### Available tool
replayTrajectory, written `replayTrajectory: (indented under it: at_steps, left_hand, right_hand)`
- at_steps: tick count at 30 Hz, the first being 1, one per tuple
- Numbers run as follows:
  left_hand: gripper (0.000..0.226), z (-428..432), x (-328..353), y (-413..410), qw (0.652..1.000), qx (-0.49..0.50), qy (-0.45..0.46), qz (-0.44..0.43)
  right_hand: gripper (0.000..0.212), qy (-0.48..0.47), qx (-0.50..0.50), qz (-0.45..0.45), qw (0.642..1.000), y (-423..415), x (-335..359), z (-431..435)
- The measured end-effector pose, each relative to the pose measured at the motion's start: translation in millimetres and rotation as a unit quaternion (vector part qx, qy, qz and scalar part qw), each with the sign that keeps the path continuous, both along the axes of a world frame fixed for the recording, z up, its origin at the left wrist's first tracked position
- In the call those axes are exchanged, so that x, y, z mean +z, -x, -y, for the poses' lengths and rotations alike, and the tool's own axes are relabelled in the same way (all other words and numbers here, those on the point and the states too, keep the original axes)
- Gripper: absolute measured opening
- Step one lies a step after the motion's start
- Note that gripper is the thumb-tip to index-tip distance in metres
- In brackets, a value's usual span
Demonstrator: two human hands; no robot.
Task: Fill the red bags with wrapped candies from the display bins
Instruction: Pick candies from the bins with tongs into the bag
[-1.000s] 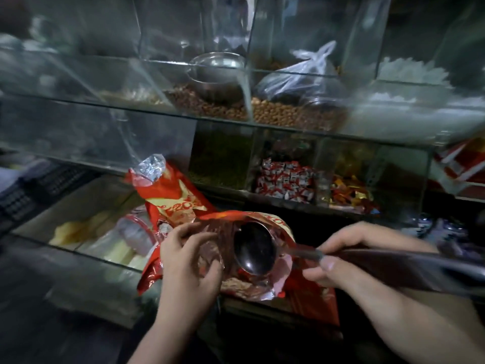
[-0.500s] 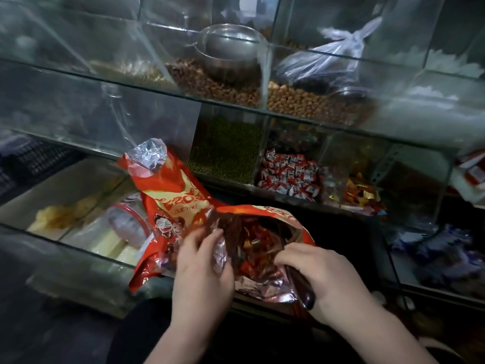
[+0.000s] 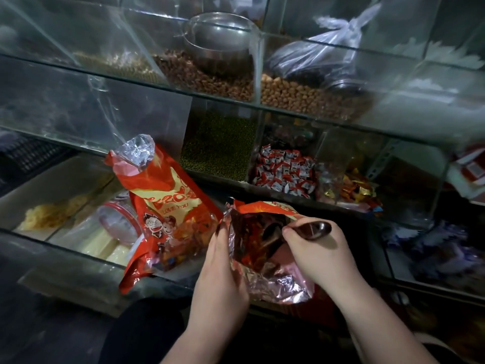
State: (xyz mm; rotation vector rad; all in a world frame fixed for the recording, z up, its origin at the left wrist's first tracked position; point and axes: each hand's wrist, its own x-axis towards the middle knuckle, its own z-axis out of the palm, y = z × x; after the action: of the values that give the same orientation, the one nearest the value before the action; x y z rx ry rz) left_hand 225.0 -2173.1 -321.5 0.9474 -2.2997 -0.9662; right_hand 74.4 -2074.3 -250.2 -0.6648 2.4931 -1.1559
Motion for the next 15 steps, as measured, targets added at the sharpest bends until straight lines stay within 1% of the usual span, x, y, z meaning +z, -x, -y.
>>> replayTrajectory:
  at_steps: [1,3,4,7,9,12,15]
  left_hand:
    - [0.096,0,-1,0,1.0,0.003,-0.004,0.003]
    - [0.094,0,-2,-1,1.0,0.006,-0.011,0.001]
    - [0.093,0,-1,-1,1.0,0.008,-0.015,-0.002]
    - [0.09,3,-1,0,1.0,0.006,-0.017,-0.007]
    - [0.091,4,0,1,1.0,-0.002,-0.019,-0.005]
    - [0.092,5,2,2,1.0,-0.005,-0.02,0.003]
    - [0.09,10,5,2,1.0,0.011,-0.02,0.004]
  right_hand:
    - [0.026,0.007,-0.019,0.01,1.0,0,-2,3]
    - [0.014,0.041,-0.051,0.053,0.996,-2,-7,5]
    - [0.012,0.059,-0.057,0.076,0.994,-5,-8,4]
    - [0.016,0.109,-0.085,0.137,0.981,-9,-14,-2]
    - [0.019,0.162,-0.114,0.167,0.966,-12,-15,-6]
    - [0.025,0.22,-0.136,0.179,0.949,-15,-14,-12]
    - [0.023,0.247,-0.152,0.178,0.94,-18,-16,-18]
